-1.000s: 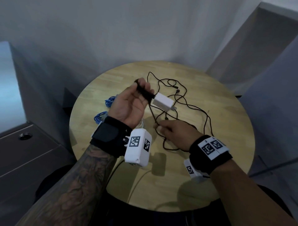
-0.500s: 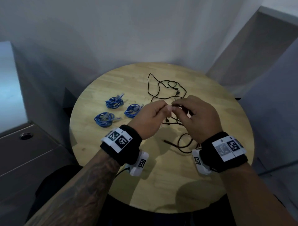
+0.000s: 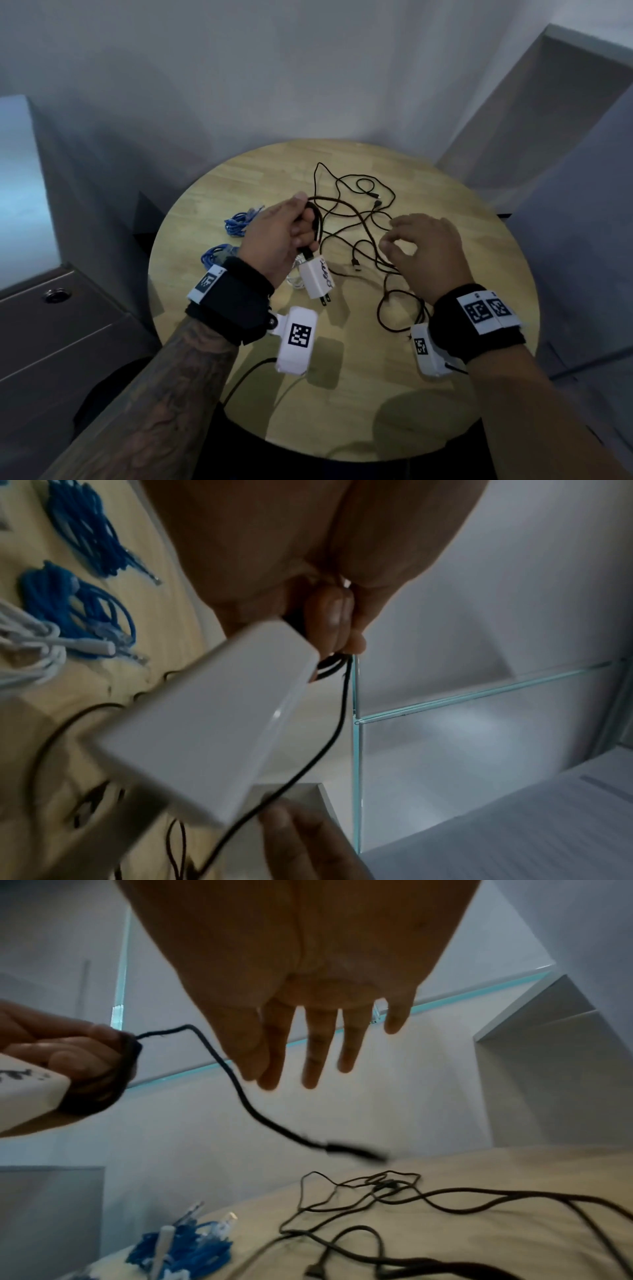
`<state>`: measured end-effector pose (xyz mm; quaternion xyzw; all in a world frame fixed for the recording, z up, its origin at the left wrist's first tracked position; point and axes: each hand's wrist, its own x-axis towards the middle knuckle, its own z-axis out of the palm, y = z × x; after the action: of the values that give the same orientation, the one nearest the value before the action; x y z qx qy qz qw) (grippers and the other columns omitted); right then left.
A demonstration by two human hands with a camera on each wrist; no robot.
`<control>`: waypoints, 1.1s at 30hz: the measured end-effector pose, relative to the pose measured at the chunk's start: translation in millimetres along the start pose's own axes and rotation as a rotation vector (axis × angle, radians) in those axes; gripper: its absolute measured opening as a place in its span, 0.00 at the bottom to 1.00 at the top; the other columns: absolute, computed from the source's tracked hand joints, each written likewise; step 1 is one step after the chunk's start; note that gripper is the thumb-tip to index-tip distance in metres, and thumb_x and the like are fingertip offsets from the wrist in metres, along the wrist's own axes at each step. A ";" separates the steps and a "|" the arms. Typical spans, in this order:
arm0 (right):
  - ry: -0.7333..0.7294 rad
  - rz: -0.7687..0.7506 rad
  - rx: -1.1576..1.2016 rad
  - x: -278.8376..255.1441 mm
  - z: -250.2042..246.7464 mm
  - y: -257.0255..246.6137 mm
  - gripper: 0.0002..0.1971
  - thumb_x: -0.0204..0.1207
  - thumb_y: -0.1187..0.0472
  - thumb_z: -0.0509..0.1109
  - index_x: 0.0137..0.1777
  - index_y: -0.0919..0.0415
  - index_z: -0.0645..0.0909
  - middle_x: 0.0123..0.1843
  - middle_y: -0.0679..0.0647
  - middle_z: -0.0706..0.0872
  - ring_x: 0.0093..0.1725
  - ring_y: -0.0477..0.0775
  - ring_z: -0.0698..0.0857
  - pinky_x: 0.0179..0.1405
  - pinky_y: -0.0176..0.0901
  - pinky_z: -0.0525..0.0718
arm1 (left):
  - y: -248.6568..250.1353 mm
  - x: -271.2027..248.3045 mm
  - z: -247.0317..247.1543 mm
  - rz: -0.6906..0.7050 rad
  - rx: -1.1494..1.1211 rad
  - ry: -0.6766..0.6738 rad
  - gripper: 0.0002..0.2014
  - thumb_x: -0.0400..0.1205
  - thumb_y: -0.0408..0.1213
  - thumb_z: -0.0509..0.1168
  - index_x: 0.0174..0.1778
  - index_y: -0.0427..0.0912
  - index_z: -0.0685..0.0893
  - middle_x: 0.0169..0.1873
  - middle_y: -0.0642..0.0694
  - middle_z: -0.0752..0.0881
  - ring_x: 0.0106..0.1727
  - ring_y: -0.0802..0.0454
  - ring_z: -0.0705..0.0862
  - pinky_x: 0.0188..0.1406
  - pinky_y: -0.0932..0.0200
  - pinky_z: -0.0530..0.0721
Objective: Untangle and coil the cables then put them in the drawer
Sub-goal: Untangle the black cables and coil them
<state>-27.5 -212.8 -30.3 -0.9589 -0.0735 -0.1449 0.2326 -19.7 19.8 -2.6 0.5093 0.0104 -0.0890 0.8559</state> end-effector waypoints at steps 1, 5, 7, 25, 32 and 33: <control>0.016 0.015 0.126 -2.0 0.1 -6.0 0.04 0.80 0.47 0.70 0.48 0.43 0.84 0.58 0.39 0.87 0.63 0.45 0.83 0.73 0.54 0.71 | -0.8 -0.7 2.0 -0.031 -0.003 -0.021 0.17 0.89 0.42 0.57 0.35 0.40 0.76 0.19 0.53 0.65 0.20 0.56 0.63 0.30 0.58 0.73; -0.126 0.132 0.718 -13.1 2.7 -41.2 0.07 0.86 0.56 0.65 0.56 0.54 0.84 0.45 0.44 0.90 0.46 0.41 0.87 0.50 0.35 0.82 | -4.6 -6.2 10.5 -0.121 0.003 -0.086 0.17 0.89 0.44 0.57 0.35 0.41 0.76 0.19 0.53 0.64 0.20 0.57 0.63 0.27 0.61 0.77; -0.177 0.142 0.767 -15.0 11.0 -47.5 0.10 0.88 0.59 0.62 0.52 0.60 0.84 0.31 0.46 0.83 0.30 0.47 0.82 0.37 0.42 0.82 | -6.4 -7.6 12.0 -0.192 -0.080 -0.127 0.17 0.89 0.44 0.56 0.36 0.41 0.76 0.20 0.54 0.65 0.20 0.57 0.65 0.29 0.61 0.78; 0.023 -0.248 0.220 -22.7 -23.0 -59.4 0.06 0.84 0.55 0.68 0.50 0.49 0.87 0.41 0.39 0.86 0.40 0.41 0.82 0.40 0.40 0.78 | -27.0 -5.3 11.1 0.315 0.673 -0.165 0.12 0.89 0.33 0.57 0.46 0.37 0.85 0.34 0.45 0.86 0.37 0.53 0.85 0.42 0.56 0.85; 0.047 -0.131 0.407 -12.8 -19.7 -37.1 0.08 0.85 0.59 0.67 0.56 0.52 0.88 0.50 0.44 0.89 0.50 0.45 0.86 0.51 0.50 0.84 | -29.2 -14.6 23.6 0.090 0.466 -0.345 0.14 0.90 0.36 0.54 0.42 0.38 0.79 0.24 0.55 0.75 0.28 0.54 0.70 0.37 0.57 0.79; -0.039 -0.085 0.511 -13.7 -19.7 -41.0 0.09 0.84 0.61 0.67 0.57 0.51 0.88 0.50 0.45 0.90 0.51 0.48 0.87 0.54 0.53 0.85 | -27.5 -13.9 21.8 0.028 0.337 -0.328 0.14 0.90 0.36 0.54 0.41 0.37 0.79 0.22 0.55 0.72 0.26 0.56 0.69 0.35 0.59 0.79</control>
<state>-53.9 -186.9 -0.4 -0.8676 -0.1523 -0.1126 0.4597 -39.4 -10.1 -14.5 0.6238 -0.1510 -0.1594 0.7501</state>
